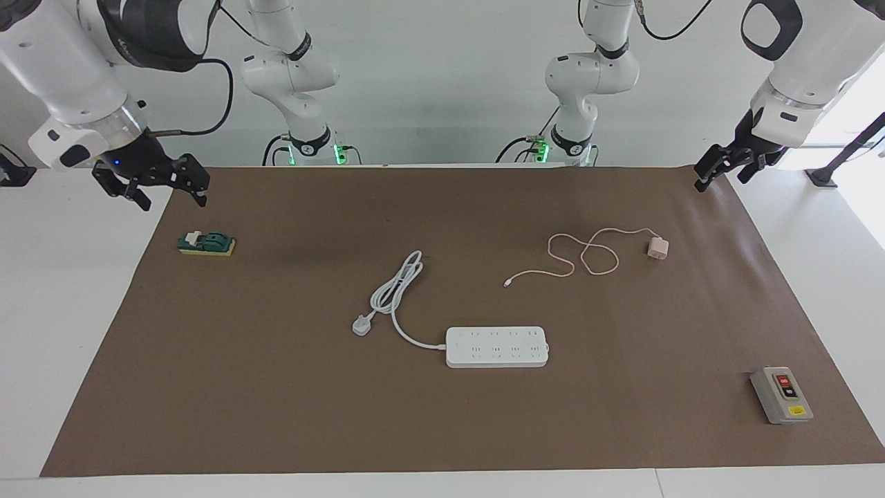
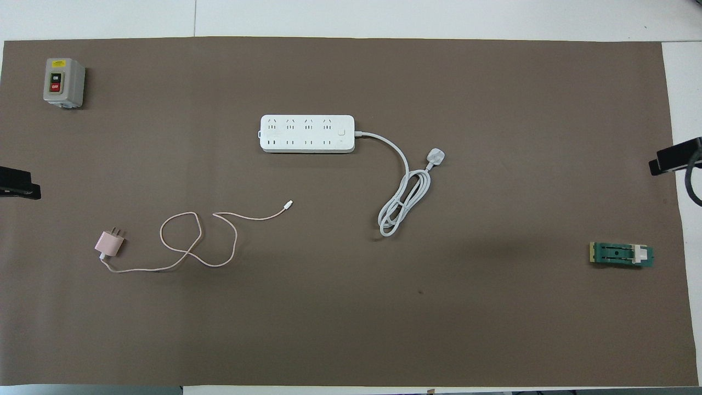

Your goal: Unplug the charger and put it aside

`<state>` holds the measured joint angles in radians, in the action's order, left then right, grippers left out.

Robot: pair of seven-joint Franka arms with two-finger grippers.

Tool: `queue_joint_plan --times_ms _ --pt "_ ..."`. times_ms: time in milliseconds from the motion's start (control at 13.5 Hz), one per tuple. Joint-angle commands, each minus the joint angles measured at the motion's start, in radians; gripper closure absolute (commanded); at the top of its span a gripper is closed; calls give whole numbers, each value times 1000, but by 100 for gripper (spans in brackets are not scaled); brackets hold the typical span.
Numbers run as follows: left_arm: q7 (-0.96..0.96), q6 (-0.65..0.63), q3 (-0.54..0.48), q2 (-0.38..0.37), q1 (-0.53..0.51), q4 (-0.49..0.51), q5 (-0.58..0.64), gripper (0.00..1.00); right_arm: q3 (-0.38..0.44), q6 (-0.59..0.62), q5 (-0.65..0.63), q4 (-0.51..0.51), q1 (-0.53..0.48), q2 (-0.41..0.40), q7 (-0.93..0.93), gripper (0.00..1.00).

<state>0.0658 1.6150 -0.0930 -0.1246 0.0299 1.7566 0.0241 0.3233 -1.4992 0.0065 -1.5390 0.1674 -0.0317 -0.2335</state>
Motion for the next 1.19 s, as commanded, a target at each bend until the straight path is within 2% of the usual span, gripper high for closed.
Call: queue_joint_plan --times_ms 0,74,296,519,1111 --pt "17 -33 4 -17 8 -18 11 0 -133 31 -20 -35 -141 45 -67 0" --pt "17 -46 7 -15 15 -20 11 0 -165 36 -20 -36 -175 46 -81 0" --pt "9 -55 18 3 28 -40 16 0 -179 28 -25 -46 -178 46 -66 0" --pt "9 -93 36 71 42 -98 19 0 -201 -10 -86 -47 -177 46 -55 0" --pt "-12 -70 41 65 59 -88 10 0 -234 -15 -69 -55 -207 46 2 0"
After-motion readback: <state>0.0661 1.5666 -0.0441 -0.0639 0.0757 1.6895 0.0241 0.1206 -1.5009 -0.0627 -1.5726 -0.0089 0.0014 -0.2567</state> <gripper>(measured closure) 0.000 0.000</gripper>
